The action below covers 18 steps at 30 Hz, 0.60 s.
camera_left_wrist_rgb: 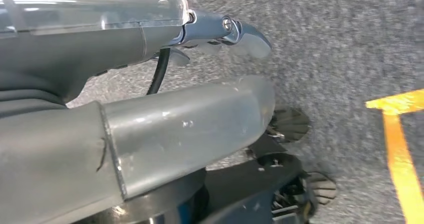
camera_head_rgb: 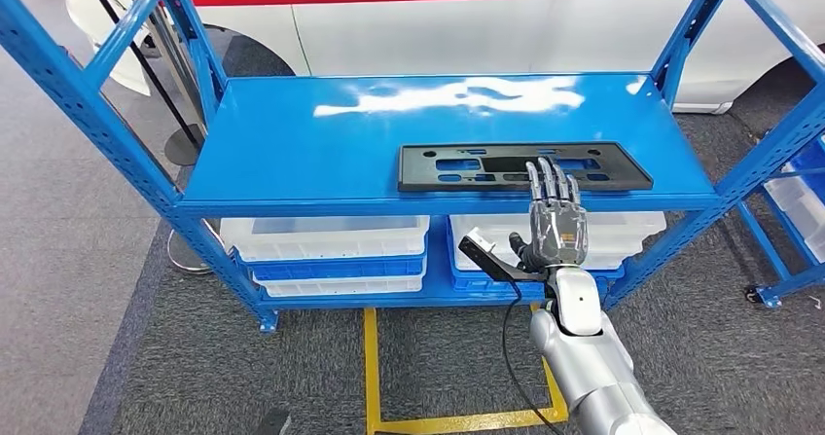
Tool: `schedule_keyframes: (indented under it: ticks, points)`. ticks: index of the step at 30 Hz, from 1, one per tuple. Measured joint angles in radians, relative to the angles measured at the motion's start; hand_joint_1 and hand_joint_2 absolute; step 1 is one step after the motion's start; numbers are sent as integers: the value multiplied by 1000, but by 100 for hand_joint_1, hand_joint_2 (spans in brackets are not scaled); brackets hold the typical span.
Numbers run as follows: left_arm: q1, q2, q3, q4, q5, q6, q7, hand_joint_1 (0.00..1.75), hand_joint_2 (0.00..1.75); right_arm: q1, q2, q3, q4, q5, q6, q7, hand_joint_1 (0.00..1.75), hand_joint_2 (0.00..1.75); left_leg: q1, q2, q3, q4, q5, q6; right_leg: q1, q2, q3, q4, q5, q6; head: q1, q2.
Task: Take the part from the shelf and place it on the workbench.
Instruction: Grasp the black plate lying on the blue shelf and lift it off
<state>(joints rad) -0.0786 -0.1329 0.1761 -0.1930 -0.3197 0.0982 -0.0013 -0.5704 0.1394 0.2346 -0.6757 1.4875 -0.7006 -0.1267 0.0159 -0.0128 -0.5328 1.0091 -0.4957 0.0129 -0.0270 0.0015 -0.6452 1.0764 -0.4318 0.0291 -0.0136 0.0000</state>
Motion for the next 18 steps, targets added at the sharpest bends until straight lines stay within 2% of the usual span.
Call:
schedule_keyframes:
  ticks: [2, 5, 6, 7, 9, 10, 11, 12, 13, 14, 15, 16, 18]
  points:
    - [-2, 0, 0, 0, 0, 0, 0, 0, 0, 1, 5, 2, -2, 0, 0, -3, 0, 175, -2, -1, 0, 3, -7, -13, 7, 2, 10, -23, -9, -12, 0, 0]
    - [-2, -1, 1, 0, 0, 0, 0, 0, 0, 4, 15, 8, -12, 0, 0, -11, 0, 175, 2, 3, 0, 17, -26, -28, 5, 5, 22, -33, -19, -34, -2, 0]
    - [-3, -1, 1, 0, 0, 0, 0, 0, 0, 4, 20, 13, -16, 0, 0, -16, 0, 175, 3, 4, -16, 54, -44, -32, 3, 5, 29, -37, -21, -41, -2, 0]
    - [-3, -1, 2, 0, 0, 0, 0, 0, 0, 5, 25, 18, -20, 0, 0, -20, 0, 175, 4, 5, -46, 110, -66, -33, 4, 4, 36, -40, -24, -46, -3, 0]
    - [-3, -1, 3, 0, 0, 0, 1, 0, 0, 11, 34, 29, -26, -2, 0, -27, 0, 175, 4, 6, -130, 245, -101, -35, 9, 2, 46, -41, -33, -54, -4, 0]
    - [-1, -1, 3, 0, 0, 0, 1, 0, 0, 16, 38, 35, -28, -3, 0, -30, 0, 175, 4, 6, -162, 283, -97, -34, 11, 2, 52, -40, -38, -56, -4, 0]
    - [1, -1, 4, 0, -1, 0, 2, 0, 0, 21, 42, 40, -30, -4, 0, -33, 0, 175, 3, 6, -177, 286, -75, -32, 14, 3, 59, -40, -43, -57, -4, 0]
    - [3, -1, 4, 0, -2, 0, 2, 0, 0, 24, 46, 45, -32, -5, 0, -35, 0, 175, 2, 6, -172, 249, -35, -28, 16, 5, 68, -40, -50, -58, -4, 0]
    - [3, -1, 4, 0, -3, 0, 2, 0, 0, 25, 51, 50, -33, -7, 0, -38, 0, 175, 0, 6, -153, 184, 14, -21, 18, 6, 78, -40, -56, -57, -4, 0]
    - [3, 0, 5, 0, -4, 0, 2, 0, 0, 26, 56, 56, -34, -10, 0, -40, 0, 175, -4, 6, -131, 123, 50, -13, 20, 6, 86, -41, -63, -56, -3, 0]
    - [2, 1, 6, 0, -5, 0, 1, 0, 0, 27, 60, 63, -35, -13, 0, -42, 0, 175, -9, 7, -110, 70, 73, -5, 21, 7, 91, -41, -68, -52, -3, 0]
    - [0, 1, 7, 0, -6, 0, 1, 0, 0, 28, 63, 69, -36, -16, 0, -44, 0, 175, -13, 7, -97, 40, 78, 0, 22, 7, 91, -41, -72, -49, -2, 0]
    - [-3, 1, 9, 0, -6, 0, 2, 0, 0, 32, 69, 82, -37, -19, 0, -47, 0, 175, -15, 6, -89, 21, 67, 4, 21, 7, 90, -44, -74, -39, -2, 0]
